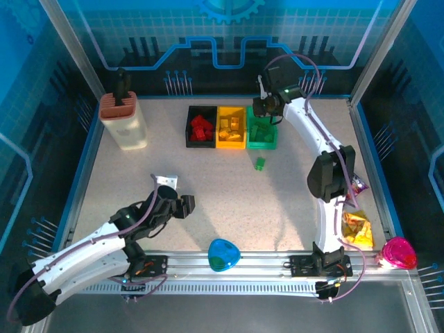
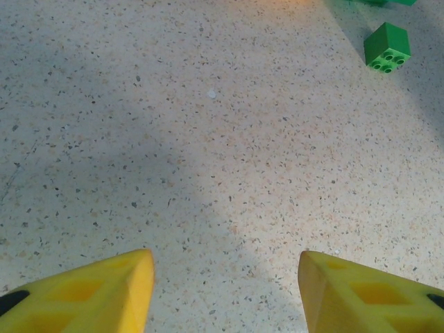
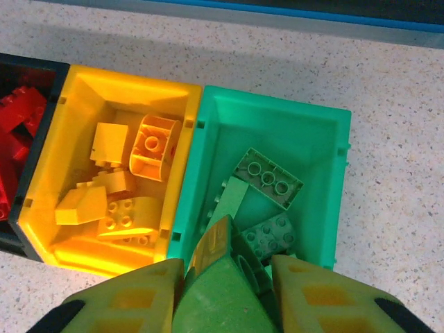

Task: Sort the legos into containers by color
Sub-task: Place the lego in the container, then pick up the lego from the center of the table.

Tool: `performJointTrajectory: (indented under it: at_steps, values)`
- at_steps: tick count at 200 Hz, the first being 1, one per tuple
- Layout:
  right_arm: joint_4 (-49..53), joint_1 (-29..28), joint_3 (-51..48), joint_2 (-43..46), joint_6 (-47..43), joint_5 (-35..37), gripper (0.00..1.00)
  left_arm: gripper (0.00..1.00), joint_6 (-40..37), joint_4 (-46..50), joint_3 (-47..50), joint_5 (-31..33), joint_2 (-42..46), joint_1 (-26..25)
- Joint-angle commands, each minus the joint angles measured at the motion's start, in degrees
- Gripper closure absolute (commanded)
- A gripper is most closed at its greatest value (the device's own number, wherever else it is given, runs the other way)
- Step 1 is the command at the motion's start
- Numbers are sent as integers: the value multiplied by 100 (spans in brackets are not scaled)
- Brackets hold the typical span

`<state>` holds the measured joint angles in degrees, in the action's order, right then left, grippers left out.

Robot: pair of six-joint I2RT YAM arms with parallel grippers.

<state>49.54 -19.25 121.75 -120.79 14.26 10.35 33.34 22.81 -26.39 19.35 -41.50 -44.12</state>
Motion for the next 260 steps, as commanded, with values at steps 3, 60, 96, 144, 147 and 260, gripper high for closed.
performJointTrajectory:
  at_steps: [3,60,96,144,147,260]
  values:
    - [671,94,857,-571,-108,-86,67,43,171,209,107,256,145,-106]
    - [815,143,1596,-1335,-51,-161,65,43,225,347,93,379,280,-238]
    - [819,136,1585,-1544,28,-203,60,43,260,377,107,393,308,-273]
    - [245,9,546,-712,-15,-198,12,42,199,378,16,450,300,-290]
    - [215,9,455,-637,-5,-192,12,41,191,378,10,448,300,-288]
    - [-1346,-487,-3912,1831,465,-252,14,42,95,185,73,438,275,-321]
